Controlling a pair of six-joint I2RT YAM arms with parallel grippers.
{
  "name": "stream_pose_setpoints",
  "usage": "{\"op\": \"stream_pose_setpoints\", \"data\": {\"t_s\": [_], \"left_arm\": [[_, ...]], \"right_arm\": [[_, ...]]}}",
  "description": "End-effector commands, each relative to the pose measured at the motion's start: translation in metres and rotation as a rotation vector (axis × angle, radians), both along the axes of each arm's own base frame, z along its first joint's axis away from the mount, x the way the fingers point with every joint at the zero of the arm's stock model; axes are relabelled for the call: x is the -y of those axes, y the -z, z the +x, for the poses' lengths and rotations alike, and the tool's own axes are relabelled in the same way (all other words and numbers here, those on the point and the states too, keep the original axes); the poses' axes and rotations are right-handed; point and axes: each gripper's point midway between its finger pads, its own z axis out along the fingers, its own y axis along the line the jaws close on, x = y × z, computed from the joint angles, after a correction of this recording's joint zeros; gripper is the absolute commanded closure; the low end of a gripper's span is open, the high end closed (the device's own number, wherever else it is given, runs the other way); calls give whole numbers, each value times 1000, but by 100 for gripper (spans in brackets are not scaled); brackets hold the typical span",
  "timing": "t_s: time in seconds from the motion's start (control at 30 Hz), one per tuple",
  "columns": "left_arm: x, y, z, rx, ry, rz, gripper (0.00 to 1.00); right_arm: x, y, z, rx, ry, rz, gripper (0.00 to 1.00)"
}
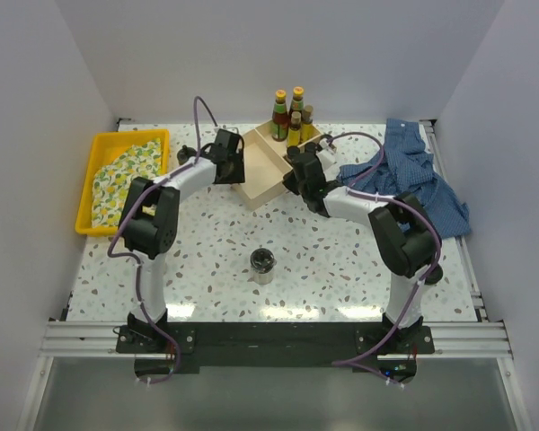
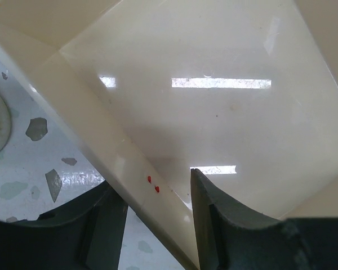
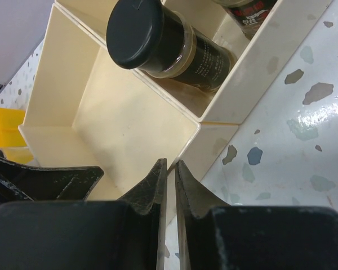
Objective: Organize the condiment bottles
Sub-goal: Move the storage box to the center of the board.
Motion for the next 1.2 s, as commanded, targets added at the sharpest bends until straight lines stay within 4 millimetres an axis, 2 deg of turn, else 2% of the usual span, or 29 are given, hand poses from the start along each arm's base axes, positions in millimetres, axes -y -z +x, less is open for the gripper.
{"op": "stream_pose_setpoints", "data": {"t_s": [0.0,0.1,0.3,0.47,0.53,0.57,0.73,0.83,0.87,0.9,0.97,1.0,1.03,1.07,1.1,1.13,1.17], "left_arm": [[14,-15,19,52,48,-7,50],[12,-21,25,63,44,4,49],[11,-31,30,79,40,10,48],[12,-51,35,109,60,11,39],[12,-66,36,129,61,4,33],[14,-73,36,136,66,-4,26],[14,-132,32,213,65,-43,7],[6,-165,23,259,45,-45,0],[2,-172,20,266,32,-34,0],[-4,-190,14,298,21,-36,0],[-16,-200,6,312,-8,-11,0],[-25,-217,-1,343,-23,-12,0],[-34,-215,-7,340,-40,14,0],[-43,-230,-15,371,-57,17,0],[-57,-233,-18,379,-87,31,0],[-69,-227,-24,367,-115,62,0],[-79,-236,-30,389,-130,64,0]], "right_arm": [[8,-5,25,55,23,-10,89],[12,-1,28,48,30,-7,89],[5,1,32,42,-1,3,87],[2,-7,41,52,-18,-13,86],[0,-8,42,50,-25,-20,85],[0,-10,43,54,-26,-17,85],[-3,-10,42,45,-41,-14,84],[-6,-14,43,47,-59,-17,81],[-7,-17,43,50,-62,-17,79],[-7,-18,42,45,-72,-21,76],[-8,-25,40,50,-88,-28,67],[-9,-37,38,67,-97,-19,64],[-8,-42,36,76,-114,-28,59],[-10,-50,33,86,-128,-21,56],[-10,-63,27,95,-145,-11,53],[-11,-67,21,89,-166,-2,47],[-12,-74,16,94,-183,1,42]]}}
